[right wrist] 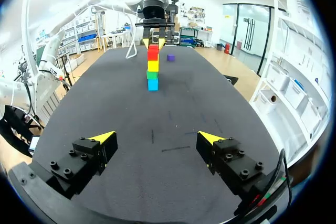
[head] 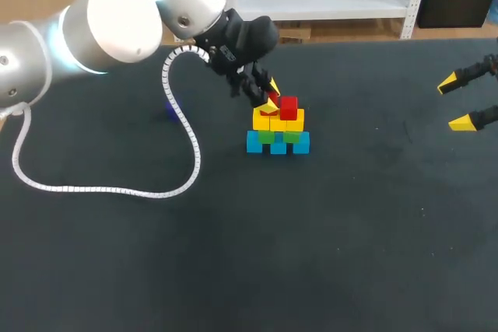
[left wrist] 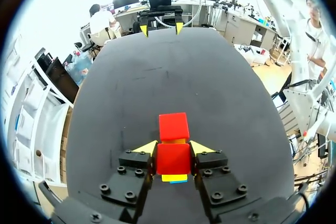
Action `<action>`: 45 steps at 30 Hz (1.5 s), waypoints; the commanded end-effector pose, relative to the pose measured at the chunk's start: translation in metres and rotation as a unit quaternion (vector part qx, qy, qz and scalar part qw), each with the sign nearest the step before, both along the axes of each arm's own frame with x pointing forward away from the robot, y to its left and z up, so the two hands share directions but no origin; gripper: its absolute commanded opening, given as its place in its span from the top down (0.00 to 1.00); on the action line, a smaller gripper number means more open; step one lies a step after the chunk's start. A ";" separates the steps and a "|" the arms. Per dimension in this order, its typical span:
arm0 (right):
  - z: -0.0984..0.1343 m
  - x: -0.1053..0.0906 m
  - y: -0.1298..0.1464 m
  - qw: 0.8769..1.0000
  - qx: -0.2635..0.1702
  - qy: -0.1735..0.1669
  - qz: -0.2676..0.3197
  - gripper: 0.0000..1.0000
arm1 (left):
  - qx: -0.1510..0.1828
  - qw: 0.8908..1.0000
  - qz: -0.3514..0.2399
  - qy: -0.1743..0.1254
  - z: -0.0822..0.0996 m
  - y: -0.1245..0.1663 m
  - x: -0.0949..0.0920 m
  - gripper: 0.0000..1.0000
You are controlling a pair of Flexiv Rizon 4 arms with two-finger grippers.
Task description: Place the blue cubes, place green cubes on the blue cubes, place the yellow cubes on the green cubes, then place the red cubes on the yellow cubes, and place purple cube on the red cubes.
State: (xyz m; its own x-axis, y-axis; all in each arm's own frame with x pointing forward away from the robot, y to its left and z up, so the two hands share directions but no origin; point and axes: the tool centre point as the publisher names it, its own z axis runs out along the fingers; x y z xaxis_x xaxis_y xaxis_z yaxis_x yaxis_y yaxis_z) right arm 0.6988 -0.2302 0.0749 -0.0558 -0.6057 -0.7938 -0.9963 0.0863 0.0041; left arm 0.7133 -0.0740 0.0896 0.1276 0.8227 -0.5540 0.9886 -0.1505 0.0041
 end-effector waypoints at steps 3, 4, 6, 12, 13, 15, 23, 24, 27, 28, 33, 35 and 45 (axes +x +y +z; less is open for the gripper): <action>0.000 0.000 0.000 1.000 0.001 0.000 0.000 0.00 | 0.000 1.000 -0.001 0.004 -0.002 -0.001 0.004 1.00; 0.000 0.000 0.000 1.000 0.001 0.000 0.000 0.00 | 0.000 1.000 0.000 0.004 -0.002 -0.001 0.004 1.00; 0.000 0.000 0.000 1.000 0.001 0.000 0.000 0.00 | -0.001 1.000 0.000 0.005 -0.003 -0.001 0.004 1.00; 0.000 0.000 0.000 1.000 0.001 0.000 0.000 0.00 | -0.002 1.000 -0.001 0.006 -0.003 -0.002 0.005 1.00; 0.000 0.000 0.000 1.000 0.001 0.000 0.000 0.00 | -0.003 1.000 -0.002 0.007 -0.003 -0.003 0.005 1.00; 0.000 0.000 0.000 1.000 0.001 0.000 0.000 0.00 | -0.003 1.000 -0.003 0.007 -0.004 -0.003 0.006 1.00; 0.000 0.000 0.000 1.000 0.001 0.000 0.000 0.00 | -0.003 1.000 -0.003 0.010 -0.005 -0.003 0.007 1.00; 0.000 0.000 0.000 1.000 0.001 0.000 0.000 0.00 | -0.003 1.000 -0.003 0.011 -0.005 -0.003 0.007 1.00; 0.000 0.000 0.000 1.000 0.001 0.000 0.000 0.00 | -0.003 1.000 -0.003 0.013 -0.006 -0.003 0.007 0.72; 0.000 0.000 0.000 1.000 0.001 0.000 0.000 0.00 | -0.003 1.000 -0.003 0.014 -0.006 -0.003 0.008 0.67; 0.000 0.000 0.000 1.000 0.001 0.000 0.000 0.00 | -0.004 1.000 -0.003 0.015 -0.006 -0.003 0.008 0.53; 0.000 0.000 0.000 1.000 0.001 0.000 0.000 0.00 | -0.004 1.000 -0.002 0.016 -0.006 -0.003 0.008 0.49; 0.000 0.000 0.000 1.000 0.001 0.000 0.000 0.00 | -0.015 1.000 0.004 0.010 0.001 0.006 0.009 0.00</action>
